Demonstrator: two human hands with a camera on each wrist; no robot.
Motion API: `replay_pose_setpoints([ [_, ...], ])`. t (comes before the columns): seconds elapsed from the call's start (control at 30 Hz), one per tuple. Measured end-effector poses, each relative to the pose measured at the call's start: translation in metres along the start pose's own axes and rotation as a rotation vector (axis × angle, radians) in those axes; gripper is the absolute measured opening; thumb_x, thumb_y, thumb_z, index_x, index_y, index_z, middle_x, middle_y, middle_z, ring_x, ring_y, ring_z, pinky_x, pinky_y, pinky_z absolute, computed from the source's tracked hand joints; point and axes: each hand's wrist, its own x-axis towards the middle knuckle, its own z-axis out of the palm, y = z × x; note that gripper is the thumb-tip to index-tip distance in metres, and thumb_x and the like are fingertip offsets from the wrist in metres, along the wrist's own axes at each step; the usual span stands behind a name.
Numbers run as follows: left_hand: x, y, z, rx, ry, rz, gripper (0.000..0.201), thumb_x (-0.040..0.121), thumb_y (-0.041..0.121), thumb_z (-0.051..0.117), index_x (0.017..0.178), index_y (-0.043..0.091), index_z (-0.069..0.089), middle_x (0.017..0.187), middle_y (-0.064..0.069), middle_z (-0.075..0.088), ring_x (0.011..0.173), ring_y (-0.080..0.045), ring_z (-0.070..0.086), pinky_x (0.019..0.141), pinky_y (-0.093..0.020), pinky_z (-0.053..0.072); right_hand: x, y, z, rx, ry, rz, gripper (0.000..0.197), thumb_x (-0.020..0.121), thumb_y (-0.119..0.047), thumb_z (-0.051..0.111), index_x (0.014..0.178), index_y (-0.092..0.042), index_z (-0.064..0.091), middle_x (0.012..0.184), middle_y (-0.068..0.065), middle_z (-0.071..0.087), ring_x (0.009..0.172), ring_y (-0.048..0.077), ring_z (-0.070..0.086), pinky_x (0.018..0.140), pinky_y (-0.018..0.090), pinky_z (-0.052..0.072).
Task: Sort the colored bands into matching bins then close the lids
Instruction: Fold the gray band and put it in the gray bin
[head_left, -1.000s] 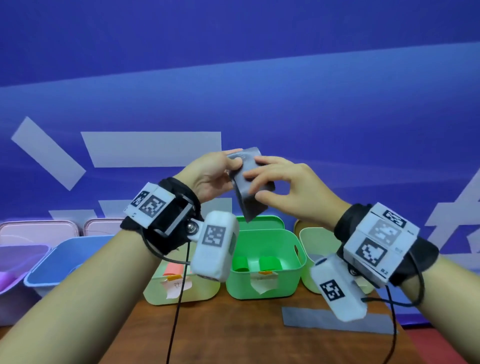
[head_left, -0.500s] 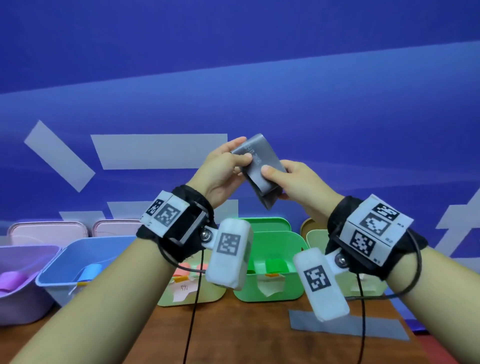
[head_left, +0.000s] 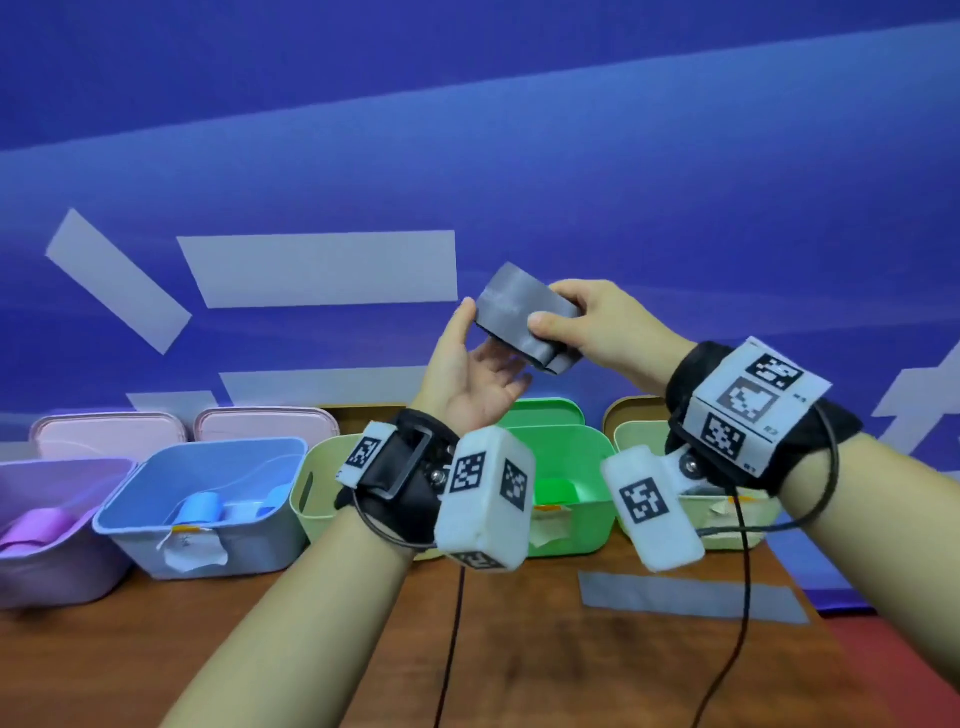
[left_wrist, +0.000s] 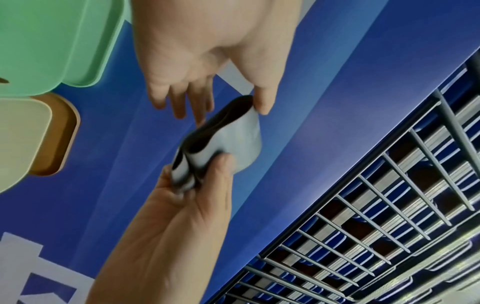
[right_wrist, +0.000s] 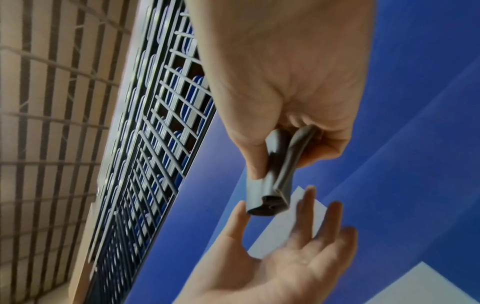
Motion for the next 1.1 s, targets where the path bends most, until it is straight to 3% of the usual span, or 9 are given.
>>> replay_pose_setpoints([
  [0.07, -0.002, -0.007, 0.004, -0.019, 0.035, 0.05, 0.034, 0.096, 0.042, 0.043, 0.094, 0.011, 0.058, 0.092, -0.006, 0.062, 0.089, -0.019, 0.056, 0.086, -0.03, 0.042, -0.001, 0.004, 0.001, -0.085, -0.012, -0.019, 0.016, 0.087, -0.009, 0.061, 0.102, -0.012, 0.056, 0.083, 0.006, 0.059, 0.055, 0.012, 0.059, 0.054, 0.019, 0.051],
  [0.17, -0.002, -0.015, 0.007, -0.085, 0.064, 0.163, 0.035, 0.101, 0.035, 0.036, 0.114, 0.009, 0.055, 0.114, -0.009, 0.061, 0.103, -0.021, 0.058, 0.086, -0.032, 0.046, -0.003, 0.014, 0.004, -0.267, 0.073, -0.06, 0.047, 0.08, -0.014, 0.069, 0.122, -0.012, 0.047, 0.108, 0.005, 0.048, 0.086, 0.018, 0.052, 0.063, 0.015, 0.04],
  [0.23, -0.001, -0.02, 0.005, -0.107, 0.078, 0.215, 0.043, 0.101, 0.036, 0.035, 0.132, 0.008, 0.046, 0.131, -0.011, 0.055, 0.103, -0.02, 0.058, 0.084, -0.031, 0.048, -0.008, 0.021, 0.007, -0.241, 0.199, -0.077, 0.051, 0.078, -0.015, 0.071, 0.121, -0.009, 0.044, 0.111, 0.004, 0.04, 0.095, 0.016, 0.043, 0.071, 0.013, 0.036],
  [0.33, 0.001, -0.028, 0.0, -0.154, 0.108, 0.273, 0.046, 0.1, 0.036, 0.036, 0.14, 0.012, 0.038, 0.124, -0.01, 0.058, 0.087, -0.016, 0.06, 0.072, -0.03, 0.051, -0.017, 0.03, 0.012, -0.232, 0.356, -0.103, 0.044, 0.077, -0.02, 0.071, 0.112, -0.009, 0.047, 0.108, 0.003, 0.037, 0.099, 0.017, 0.041, 0.086, 0.023, 0.035],
  [0.47, 0.001, -0.035, -0.003, -0.23, 0.122, 0.281, 0.047, 0.1, 0.035, 0.037, 0.141, 0.011, 0.037, 0.098, -0.005, 0.061, 0.083, -0.015, 0.059, 0.069, -0.03, 0.05, -0.022, 0.035, 0.02, -0.123, 0.309, -0.043, 0.031, 0.079, -0.022, 0.071, 0.101, -0.015, 0.052, 0.094, 0.0, 0.046, 0.073, 0.005, 0.044, 0.071, 0.02, 0.039],
  [0.6, -0.003, -0.04, -0.005, -0.204, 0.102, 0.31, 0.048, 0.1, 0.036, 0.036, 0.14, 0.01, 0.037, 0.1, -0.006, 0.061, 0.086, -0.014, 0.06, 0.068, -0.027, 0.052, -0.026, 0.036, 0.026, 0.092, 0.279, 0.048, 0.017, 0.082, -0.019, 0.069, 0.091, -0.015, 0.055, 0.077, -0.008, 0.052, 0.077, 0.014, 0.055, 0.076, 0.037, 0.053],
  [0.7, -0.006, -0.043, -0.007, -0.191, 0.081, 0.324, 0.049, 0.1, 0.036, 0.036, 0.14, 0.007, 0.036, 0.097, -0.006, 0.062, 0.085, -0.014, 0.06, 0.066, -0.026, 0.054, -0.029, 0.034, 0.027, 0.195, 0.236, 0.11, 0.014, 0.084, -0.02, 0.067, 0.084, -0.02, 0.053, 0.077, -0.001, 0.055, 0.077, 0.014, 0.057, 0.063, 0.029, 0.054],
  [0.93, -0.008, -0.043, -0.016, -0.249, 0.095, 0.332, 0.046, 0.101, 0.029, 0.037, 0.141, 0.007, 0.033, 0.11, -0.011, 0.059, 0.101, -0.021, 0.058, 0.072, -0.03, 0.052, -0.033, 0.029, 0.03, 0.364, 0.205, 0.129, 0.025, 0.081, 0.001, 0.066, 0.077, -0.014, 0.046, 0.064, 0.002, 0.053, 0.049, 0.001, 0.058, 0.054, 0.02, 0.053],
  [1.1, -0.01, -0.046, -0.017, -0.261, 0.093, 0.323, 0.042, 0.101, 0.025, 0.038, 0.138, 0.007, 0.038, 0.101, -0.008, 0.061, 0.091, -0.017, 0.06, 0.078, -0.034, 0.05, -0.032, 0.03, 0.032, 0.374, 0.226, 0.181, 0.027, 0.083, -0.001, 0.065, 0.098, -0.009, 0.043, 0.07, 0.005, 0.054, 0.058, 0.015, 0.057, 0.054, 0.022, 0.054],
])
